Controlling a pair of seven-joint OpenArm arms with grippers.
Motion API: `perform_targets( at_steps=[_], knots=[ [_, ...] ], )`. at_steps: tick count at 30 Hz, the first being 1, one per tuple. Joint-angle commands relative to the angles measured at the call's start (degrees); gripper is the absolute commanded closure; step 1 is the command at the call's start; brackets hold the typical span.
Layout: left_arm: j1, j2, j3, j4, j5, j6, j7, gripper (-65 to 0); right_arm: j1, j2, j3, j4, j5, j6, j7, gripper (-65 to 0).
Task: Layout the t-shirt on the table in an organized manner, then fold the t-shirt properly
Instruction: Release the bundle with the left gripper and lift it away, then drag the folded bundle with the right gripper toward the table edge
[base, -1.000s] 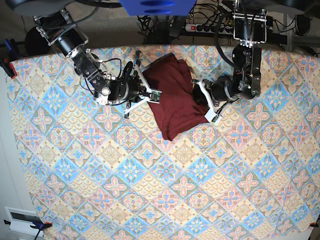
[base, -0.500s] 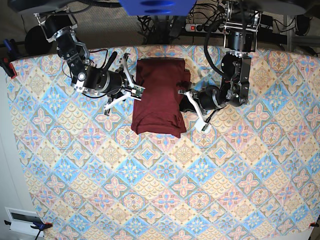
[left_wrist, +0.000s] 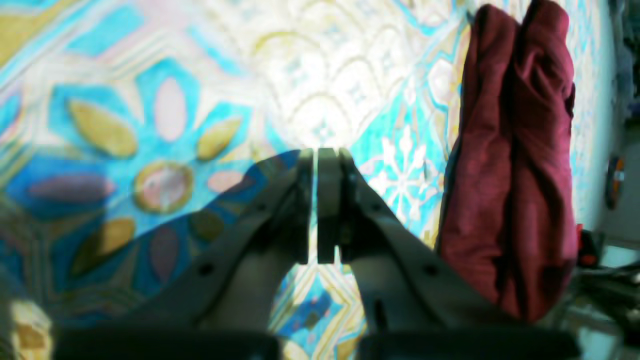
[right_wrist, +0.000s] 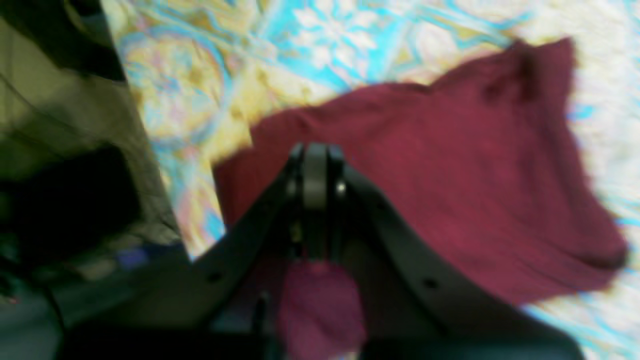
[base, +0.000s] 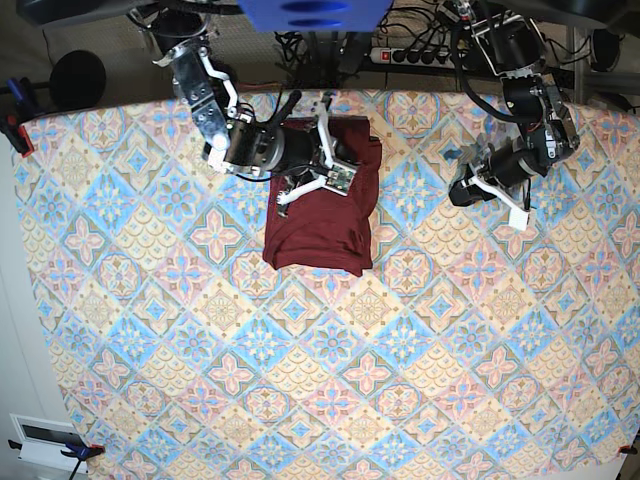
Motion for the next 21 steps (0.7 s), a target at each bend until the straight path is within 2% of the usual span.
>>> perform_targets(
  at_steps=[1,8,12,17,21],
  knots=[
    [0.3,-1.1,-0.1,0.9,-1.1,-0.2,0.2,-2.0,2.1,-1.0,0.2,0.0,0.7,-0.2,1.8,0.0],
    [1.4,-2.2,0.1,0.9,-3.6,-0.2,0.0,-2.0,6.8,-9.3,1.2,-11.2,0.4,-0.2,2.1,0.0],
    [1.2,-2.2,0.1,0.9,-3.5,-0.2,0.0,-2.0,8.4,-13.0,5.5,-21.7,0.4,-0.2,6.2,0.0],
    [1.2,-2.2,0.1,0.9,-3.5,-0.3,0.0,-2.0,8.4,-13.6,8.0,-29.9,0.4,-0.2,10.4,0.0],
    [1.1,-2.2,0.0,0.9,-3.5,-0.3,0.0,-2.0,8.1,-13.5,8.2,-30.9,0.4,-0.2,10.8,0.0]
  ],
)
